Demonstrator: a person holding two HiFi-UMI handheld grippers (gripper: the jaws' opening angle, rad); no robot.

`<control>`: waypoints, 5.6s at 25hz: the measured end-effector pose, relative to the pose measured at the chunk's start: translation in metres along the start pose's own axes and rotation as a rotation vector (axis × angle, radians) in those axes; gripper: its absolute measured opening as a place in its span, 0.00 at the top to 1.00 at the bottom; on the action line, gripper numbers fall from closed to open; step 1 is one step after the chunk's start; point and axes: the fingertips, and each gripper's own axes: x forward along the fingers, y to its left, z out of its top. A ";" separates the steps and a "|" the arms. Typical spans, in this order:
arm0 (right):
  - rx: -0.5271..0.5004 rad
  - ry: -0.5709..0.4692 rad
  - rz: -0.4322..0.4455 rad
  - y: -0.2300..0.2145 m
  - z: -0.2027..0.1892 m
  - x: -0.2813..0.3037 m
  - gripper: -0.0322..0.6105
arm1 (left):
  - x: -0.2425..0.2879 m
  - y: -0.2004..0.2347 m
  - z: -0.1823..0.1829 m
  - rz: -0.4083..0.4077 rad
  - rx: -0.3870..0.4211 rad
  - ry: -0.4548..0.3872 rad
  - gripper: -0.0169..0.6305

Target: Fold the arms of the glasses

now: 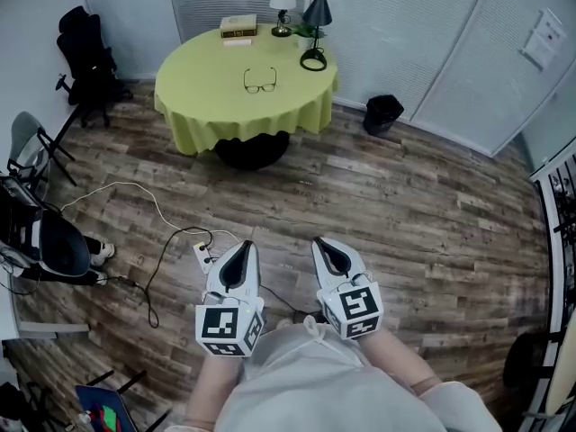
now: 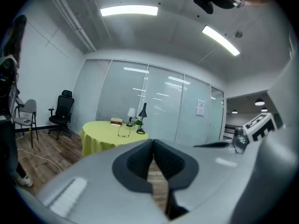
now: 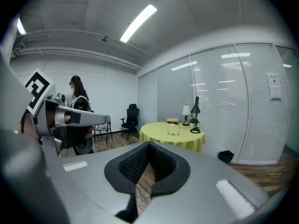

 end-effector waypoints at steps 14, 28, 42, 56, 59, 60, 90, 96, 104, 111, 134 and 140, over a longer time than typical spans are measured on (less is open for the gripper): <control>0.013 0.076 0.043 -0.065 -0.025 0.067 0.95 | 0.081 0.016 -0.023 0.059 -0.041 0.061 0.96; -0.019 0.113 0.197 -0.242 0.010 0.213 0.95 | 0.296 0.005 0.015 0.206 -0.056 0.069 0.96; -0.052 0.169 0.282 -0.355 0.013 0.318 0.95 | 0.433 0.017 0.019 0.316 -0.083 0.117 0.96; -0.038 0.214 0.213 -0.374 0.027 0.452 0.95 | 0.537 0.132 0.034 0.290 -0.119 0.137 0.96; -0.036 0.227 0.190 -0.370 0.042 0.495 0.95 | 0.568 0.171 0.041 0.258 -0.131 0.158 0.96; -0.031 0.232 0.180 -0.369 0.047 0.510 0.95 | 0.579 0.185 0.044 0.247 -0.130 0.168 0.96; -0.144 0.496 0.274 -0.364 0.021 0.778 0.94 | 0.729 0.391 0.031 0.197 -0.142 0.256 0.96; -0.250 0.562 0.374 -0.364 -0.004 0.805 0.78 | 0.748 0.403 0.009 0.209 -0.162 0.292 0.96; -0.438 0.591 0.537 -0.352 -0.016 0.826 0.77 | 0.760 0.412 -0.023 0.236 -0.177 0.370 0.96; -0.575 0.579 0.562 -0.352 -0.018 0.837 0.92 | 0.767 0.419 -0.034 0.247 -0.190 0.392 0.96; -0.641 0.568 0.609 -0.350 -0.017 0.838 0.93 | 0.807 0.412 -0.052 0.192 -0.206 0.424 0.96; -0.634 0.570 0.618 -0.352 -0.017 0.840 0.93 | 0.822 0.398 -0.062 0.157 -0.176 0.448 0.96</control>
